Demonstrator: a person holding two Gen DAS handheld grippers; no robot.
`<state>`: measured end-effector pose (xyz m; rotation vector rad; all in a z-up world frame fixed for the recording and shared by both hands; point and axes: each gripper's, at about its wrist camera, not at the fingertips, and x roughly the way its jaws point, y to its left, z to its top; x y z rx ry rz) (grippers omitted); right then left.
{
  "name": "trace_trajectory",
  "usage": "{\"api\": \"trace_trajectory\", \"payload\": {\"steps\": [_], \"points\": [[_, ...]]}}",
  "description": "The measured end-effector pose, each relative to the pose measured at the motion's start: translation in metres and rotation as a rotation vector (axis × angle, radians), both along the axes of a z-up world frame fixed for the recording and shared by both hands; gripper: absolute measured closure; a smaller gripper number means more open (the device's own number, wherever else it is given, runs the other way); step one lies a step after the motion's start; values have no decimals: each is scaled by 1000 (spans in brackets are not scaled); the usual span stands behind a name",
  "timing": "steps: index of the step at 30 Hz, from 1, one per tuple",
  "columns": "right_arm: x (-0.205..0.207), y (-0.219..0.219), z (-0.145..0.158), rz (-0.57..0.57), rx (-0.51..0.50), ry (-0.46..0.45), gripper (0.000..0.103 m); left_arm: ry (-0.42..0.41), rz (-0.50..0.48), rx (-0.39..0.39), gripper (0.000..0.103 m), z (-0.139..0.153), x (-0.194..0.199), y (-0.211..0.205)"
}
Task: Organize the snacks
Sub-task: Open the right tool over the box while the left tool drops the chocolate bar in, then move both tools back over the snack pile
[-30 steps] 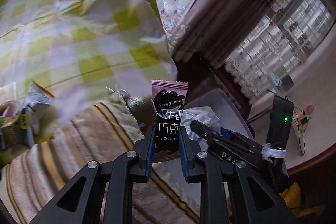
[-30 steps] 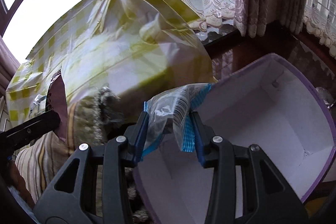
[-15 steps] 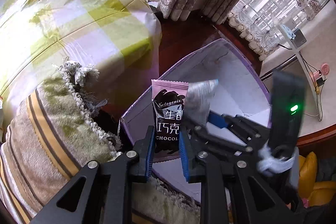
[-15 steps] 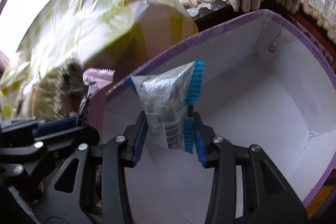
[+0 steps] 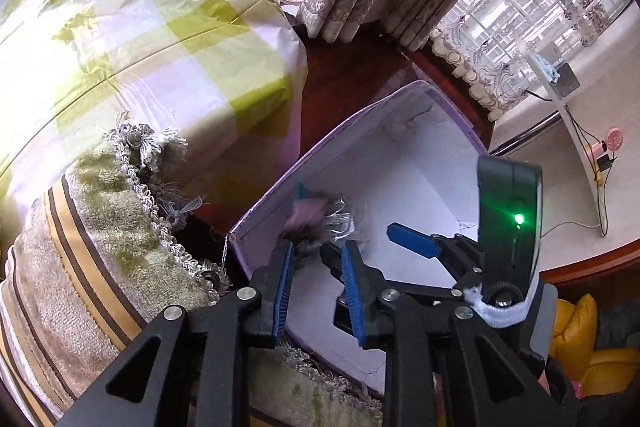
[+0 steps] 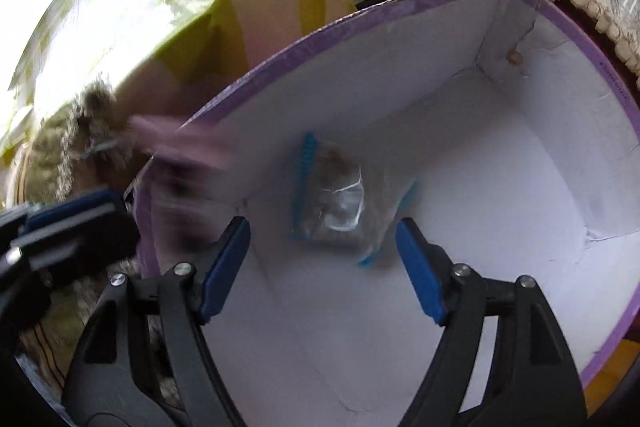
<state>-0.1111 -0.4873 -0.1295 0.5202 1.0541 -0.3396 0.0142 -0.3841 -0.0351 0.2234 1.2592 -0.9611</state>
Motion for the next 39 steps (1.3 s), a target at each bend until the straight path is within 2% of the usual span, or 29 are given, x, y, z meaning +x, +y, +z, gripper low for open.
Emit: {"api": "trace_trajectory", "payload": {"steps": [3,6,10,13,15,18,23,25,29,32,35,39], "points": [[-5,-3,5,-27,-27,-22,25,-1,19,-31,77,5,1,8],[-2,-12,9,-37,-11,-76,25,-36,65,-76,77,16,3,26],[30,-12,10,5,-71,-75,25,-103,142,-131,75,34,8,56],[56,-12,0,21,-119,-51,25,-149,193,-177,67,44,12,91],[63,-15,-1,16,-123,-85,25,-158,238,-213,65,50,15,119],[72,-12,1,42,-130,-109,25,-178,326,-208,61,55,22,160],[85,8,9,118,-176,-129,25,-166,492,-219,60,59,38,228],[87,15,8,131,-190,-114,25,-200,540,-209,60,62,40,249],[84,15,7,115,-96,-112,25,-269,650,-206,60,73,46,297],[79,25,16,132,-156,-99,25,-285,699,-205,60,71,53,328],[66,32,30,106,-187,-97,25,-259,739,-214,60,65,56,352],[43,32,53,38,-219,-137,25,-216,779,-216,60,55,58,380]]}}
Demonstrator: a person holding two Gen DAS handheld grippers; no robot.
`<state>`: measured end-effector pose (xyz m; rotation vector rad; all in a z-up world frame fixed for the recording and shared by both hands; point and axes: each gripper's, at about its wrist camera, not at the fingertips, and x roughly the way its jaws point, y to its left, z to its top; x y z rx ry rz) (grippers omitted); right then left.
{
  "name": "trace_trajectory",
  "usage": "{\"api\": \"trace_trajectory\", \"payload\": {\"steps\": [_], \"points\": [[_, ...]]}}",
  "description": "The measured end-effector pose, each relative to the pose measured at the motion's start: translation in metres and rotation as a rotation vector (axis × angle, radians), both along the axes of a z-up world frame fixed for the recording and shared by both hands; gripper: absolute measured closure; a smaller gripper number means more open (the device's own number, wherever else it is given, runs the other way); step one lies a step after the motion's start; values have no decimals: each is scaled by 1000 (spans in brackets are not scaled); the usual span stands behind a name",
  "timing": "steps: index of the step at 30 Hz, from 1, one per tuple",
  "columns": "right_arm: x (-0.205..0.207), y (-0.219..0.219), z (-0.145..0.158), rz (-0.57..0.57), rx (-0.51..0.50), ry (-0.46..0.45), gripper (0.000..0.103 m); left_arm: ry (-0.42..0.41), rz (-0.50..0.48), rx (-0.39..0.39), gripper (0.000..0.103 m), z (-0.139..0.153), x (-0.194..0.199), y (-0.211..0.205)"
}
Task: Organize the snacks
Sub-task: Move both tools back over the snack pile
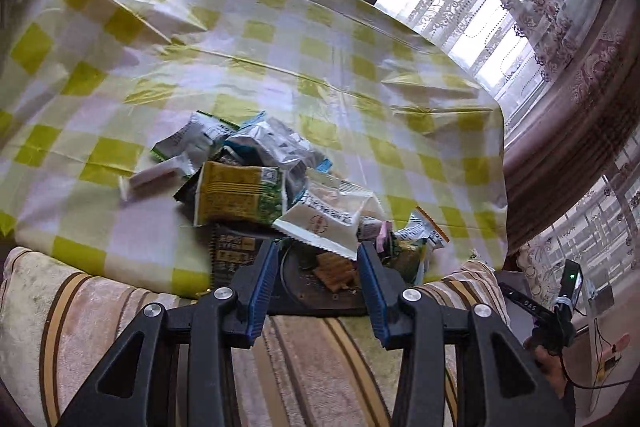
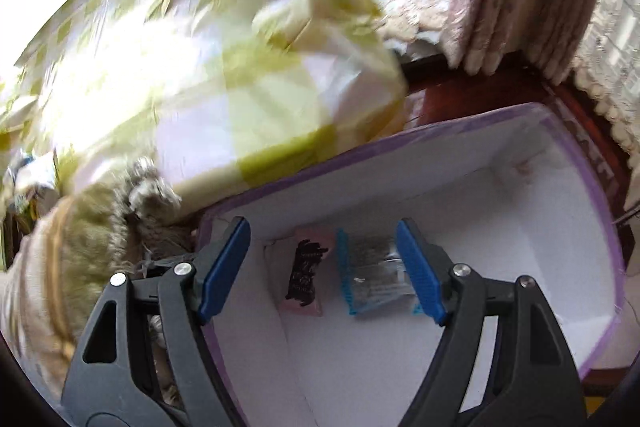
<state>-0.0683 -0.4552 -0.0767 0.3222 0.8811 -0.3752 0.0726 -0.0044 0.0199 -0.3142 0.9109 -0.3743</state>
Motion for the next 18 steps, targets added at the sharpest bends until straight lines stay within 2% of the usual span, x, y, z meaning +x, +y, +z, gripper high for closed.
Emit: {"api": "trace_trajectory", "payload": {"steps": [4,8,12,16,18], "points": [[-10,18,29,7,-12,-72,25,42,21,-6,60,-9,6,12],[5,48,55,125,5,-131,25,73,51,-41,60,-15,12,21],[23,90,62,258,81,-141,22,84,88,-38,60,-17,21,33],[43,134,60,334,128,-104,22,88,105,-14,60,-19,35,44],[58,142,53,349,150,-83,22,103,103,-3,60,-22,42,46]]}}
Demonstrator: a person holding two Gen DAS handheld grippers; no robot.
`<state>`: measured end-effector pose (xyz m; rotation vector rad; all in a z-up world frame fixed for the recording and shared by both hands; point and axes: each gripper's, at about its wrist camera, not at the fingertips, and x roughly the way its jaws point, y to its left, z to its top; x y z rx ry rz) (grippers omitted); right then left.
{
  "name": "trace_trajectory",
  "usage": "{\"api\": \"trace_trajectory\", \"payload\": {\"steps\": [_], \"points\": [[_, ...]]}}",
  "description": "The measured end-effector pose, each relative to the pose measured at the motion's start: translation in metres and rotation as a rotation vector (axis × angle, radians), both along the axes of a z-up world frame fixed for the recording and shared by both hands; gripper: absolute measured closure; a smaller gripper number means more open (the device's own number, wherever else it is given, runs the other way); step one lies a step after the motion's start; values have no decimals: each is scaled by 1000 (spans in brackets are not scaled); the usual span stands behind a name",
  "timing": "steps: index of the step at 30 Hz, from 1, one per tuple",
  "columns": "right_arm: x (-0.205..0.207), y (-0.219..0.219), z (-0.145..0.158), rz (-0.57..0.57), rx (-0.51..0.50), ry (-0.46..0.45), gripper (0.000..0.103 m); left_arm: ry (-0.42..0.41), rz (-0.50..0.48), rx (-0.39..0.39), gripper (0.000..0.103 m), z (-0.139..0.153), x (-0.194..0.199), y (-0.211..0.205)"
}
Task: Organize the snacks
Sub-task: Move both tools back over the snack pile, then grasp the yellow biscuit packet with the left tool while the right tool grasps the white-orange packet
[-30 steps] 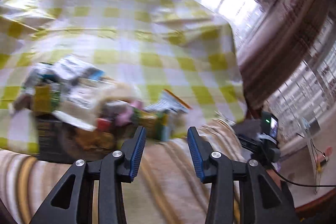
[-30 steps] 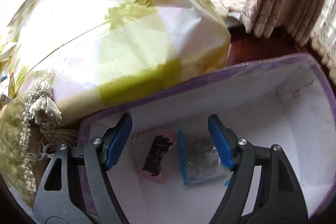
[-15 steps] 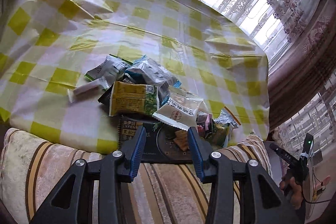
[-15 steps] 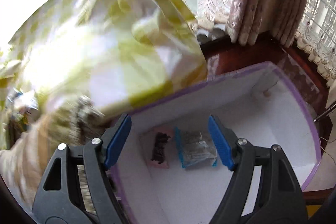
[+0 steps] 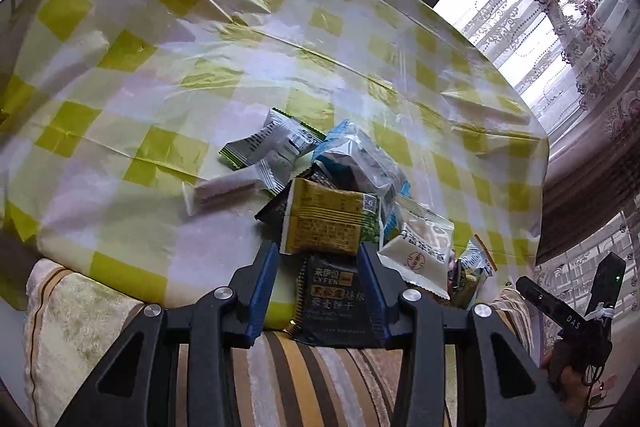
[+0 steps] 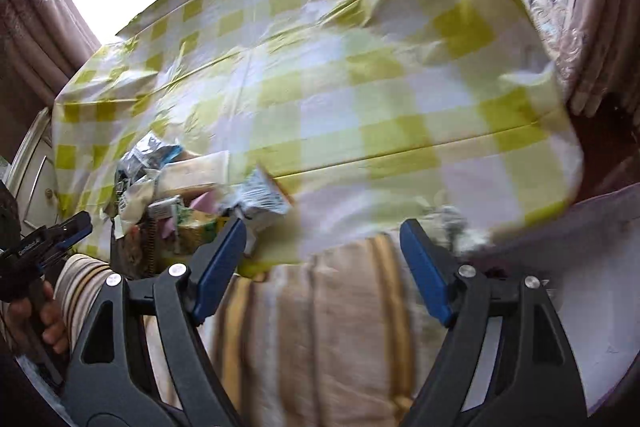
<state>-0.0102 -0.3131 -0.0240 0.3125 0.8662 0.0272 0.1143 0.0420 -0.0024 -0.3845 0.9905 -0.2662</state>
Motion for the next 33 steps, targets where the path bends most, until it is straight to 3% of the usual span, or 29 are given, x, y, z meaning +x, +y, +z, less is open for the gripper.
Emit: {"api": "trace_trajectory", "payload": {"steps": [8,11,16,20,29,33], "points": [[45,28,-16,37,-58,86,22,30,-72,-52,60,-9,4,-4],[52,36,-20,59,-19,108,22,36,-99,-83,60,-9,6,-6],[63,50,-23,89,3,116,22,97,-152,-211,58,-18,16,-10],[75,61,-27,114,17,116,22,117,-88,-240,32,-23,30,-3],[88,69,-29,66,-17,104,22,204,34,-428,32,-37,57,10],[90,70,-30,33,-45,104,22,188,65,-432,32,-34,67,6]]}}
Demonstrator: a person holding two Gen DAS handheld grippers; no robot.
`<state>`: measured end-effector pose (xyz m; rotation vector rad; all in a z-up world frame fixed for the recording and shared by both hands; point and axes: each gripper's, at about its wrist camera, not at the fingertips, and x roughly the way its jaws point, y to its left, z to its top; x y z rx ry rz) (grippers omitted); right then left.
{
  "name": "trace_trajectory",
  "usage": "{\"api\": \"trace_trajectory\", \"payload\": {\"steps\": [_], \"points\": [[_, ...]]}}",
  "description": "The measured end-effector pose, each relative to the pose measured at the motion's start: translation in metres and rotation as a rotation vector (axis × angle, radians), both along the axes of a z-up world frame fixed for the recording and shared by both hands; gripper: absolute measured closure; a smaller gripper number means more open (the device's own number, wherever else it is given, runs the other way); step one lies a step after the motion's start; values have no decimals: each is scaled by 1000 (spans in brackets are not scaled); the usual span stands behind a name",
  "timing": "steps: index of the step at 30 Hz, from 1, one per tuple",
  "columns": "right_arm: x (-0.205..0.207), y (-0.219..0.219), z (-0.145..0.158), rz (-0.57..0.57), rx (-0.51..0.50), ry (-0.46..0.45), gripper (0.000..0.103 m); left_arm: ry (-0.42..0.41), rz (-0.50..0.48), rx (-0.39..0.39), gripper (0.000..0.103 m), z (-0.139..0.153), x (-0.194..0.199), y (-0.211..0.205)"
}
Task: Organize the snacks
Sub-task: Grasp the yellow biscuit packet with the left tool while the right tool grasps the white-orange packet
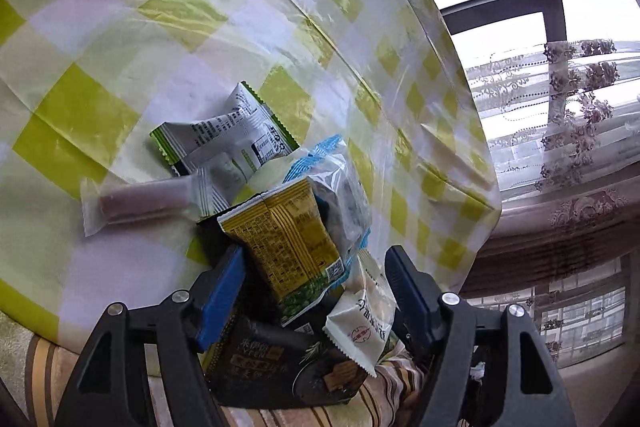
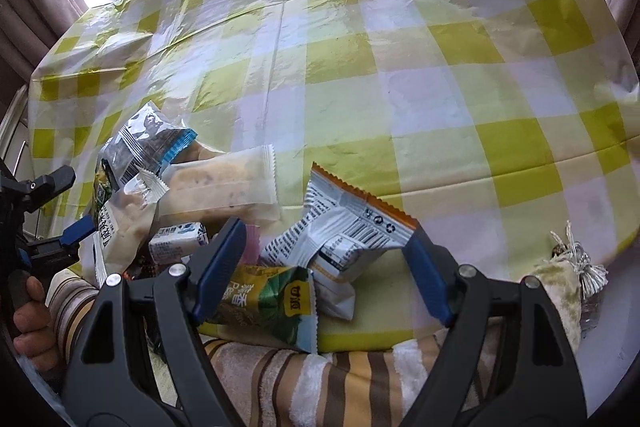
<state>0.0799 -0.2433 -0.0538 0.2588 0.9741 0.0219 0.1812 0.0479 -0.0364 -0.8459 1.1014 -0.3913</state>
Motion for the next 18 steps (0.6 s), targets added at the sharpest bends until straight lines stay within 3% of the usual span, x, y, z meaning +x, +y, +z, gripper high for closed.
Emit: {"api": "trace_trajectory", "payload": {"steps": [4,8,10,11,12,18], "points": [[1,2,0,-22,-45,-5,22,-26,6,58,32,6,8,-10],[-2,3,-1,-33,-86,-3,22,-58,-37,237,32,14,10,-32],[-2,4,-1,-38,-103,-2,22,-96,-50,371,44,16,8,-44],[-2,4,-1,-42,-112,-1,22,-109,-57,445,55,17,6,-49],[-3,4,-2,-45,-114,0,22,-118,-64,485,58,17,5,-53],[-9,0,-1,-63,-117,-5,27,-147,-83,538,64,17,-2,-57]]}}
